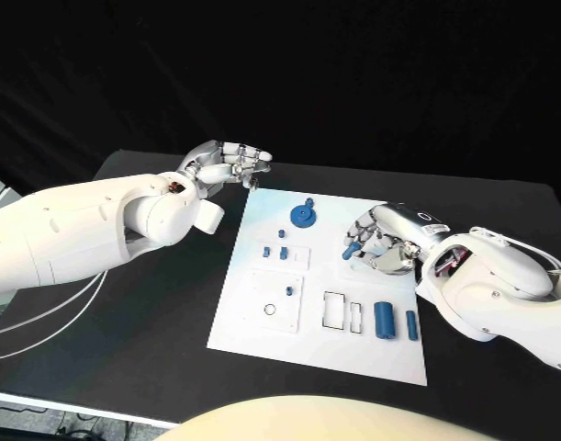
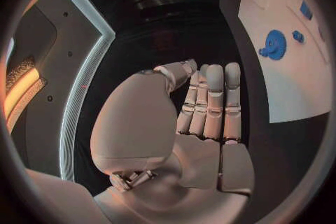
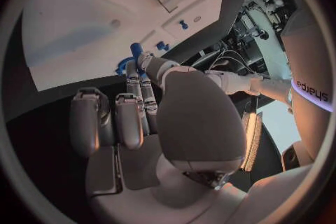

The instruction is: Assemble the parts on the task board

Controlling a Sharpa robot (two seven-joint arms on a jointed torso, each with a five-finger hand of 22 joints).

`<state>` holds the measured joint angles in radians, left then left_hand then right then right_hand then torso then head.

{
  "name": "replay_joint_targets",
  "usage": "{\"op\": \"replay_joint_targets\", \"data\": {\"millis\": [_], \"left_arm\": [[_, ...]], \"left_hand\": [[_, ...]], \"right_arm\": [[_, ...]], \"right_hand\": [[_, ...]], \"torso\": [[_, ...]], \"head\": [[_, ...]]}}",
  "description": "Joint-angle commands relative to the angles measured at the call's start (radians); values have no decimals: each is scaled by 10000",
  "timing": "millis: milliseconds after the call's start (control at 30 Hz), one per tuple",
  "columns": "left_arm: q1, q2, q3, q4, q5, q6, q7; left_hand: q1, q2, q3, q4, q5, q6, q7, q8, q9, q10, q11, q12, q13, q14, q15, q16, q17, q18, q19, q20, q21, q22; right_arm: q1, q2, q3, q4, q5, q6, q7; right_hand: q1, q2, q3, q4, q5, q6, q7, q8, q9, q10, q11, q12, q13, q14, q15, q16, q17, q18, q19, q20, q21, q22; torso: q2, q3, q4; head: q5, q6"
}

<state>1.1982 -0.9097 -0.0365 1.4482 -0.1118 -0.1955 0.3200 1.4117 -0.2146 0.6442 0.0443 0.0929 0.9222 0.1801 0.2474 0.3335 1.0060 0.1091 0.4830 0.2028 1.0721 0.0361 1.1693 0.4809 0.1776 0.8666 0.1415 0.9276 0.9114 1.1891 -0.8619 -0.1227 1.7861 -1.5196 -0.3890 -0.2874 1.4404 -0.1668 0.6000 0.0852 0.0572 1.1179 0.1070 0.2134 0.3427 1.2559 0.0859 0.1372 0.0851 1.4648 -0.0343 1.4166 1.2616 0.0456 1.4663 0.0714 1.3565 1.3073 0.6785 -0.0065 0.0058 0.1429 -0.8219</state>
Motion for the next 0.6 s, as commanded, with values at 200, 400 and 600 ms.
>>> {"op": "replay_joint_targets", "data": {"millis": [200, 400, 600], "left_arm": [[4, 49, 5, -10, 59, 186, 42], [0, 88, 4, -20, 64, 195, 45], [-1, 134, 2, -23, 73, 210, 42]], "left_hand": [[-54, 66, -13, 23, 34, -44, -10, -25, -14, -91, -5, 61, 11, 7, 25, -42, -11, 64, 66, -20, -71, -16], [-54, 66, -13, 23, 34, -44, -10, -25, -14, -91, -5, 61, 11, 7, 25, -42, -11, 64, 66, -20, -71, -16], [-54, 66, -13, 23, 34, -44, -10, -25, -14, -91, -5, 61, 11, 7, 25, -42, -11, 64, 66, -20, -71, -16]], "right_arm": [[-24, 582, -19, 478, 562, -286, 210], [-389, 1457, -106, 441, 177, -279, 388], [-777, 2191, -170, 262, -284, -189, 525]], "right_hand": [[-163, 5, 71, -117, 27, -28, -1, 325, 620, 539, -491, -86, 400, 471, -47, 20, -23, -75, 592, -100, 26, 1998], [-191, 17, 124, -170, 25, -69, 11, 337, 657, 530, -481, -116, 416, 471, -41, 20, -25, -74, 588, -99, 15, 1999], [-205, 19, 143, -193, 25, -84, 16, 343, 674, 526, -477, -129, 422, 471, -38, 19, -29, -71, 585, -97, 1, 1997]], "torso": [[16, 13, -7], [18, 12, 3], [20, 0, 16]], "head": [[150, -40], [260, -72], [364, -118]]}}
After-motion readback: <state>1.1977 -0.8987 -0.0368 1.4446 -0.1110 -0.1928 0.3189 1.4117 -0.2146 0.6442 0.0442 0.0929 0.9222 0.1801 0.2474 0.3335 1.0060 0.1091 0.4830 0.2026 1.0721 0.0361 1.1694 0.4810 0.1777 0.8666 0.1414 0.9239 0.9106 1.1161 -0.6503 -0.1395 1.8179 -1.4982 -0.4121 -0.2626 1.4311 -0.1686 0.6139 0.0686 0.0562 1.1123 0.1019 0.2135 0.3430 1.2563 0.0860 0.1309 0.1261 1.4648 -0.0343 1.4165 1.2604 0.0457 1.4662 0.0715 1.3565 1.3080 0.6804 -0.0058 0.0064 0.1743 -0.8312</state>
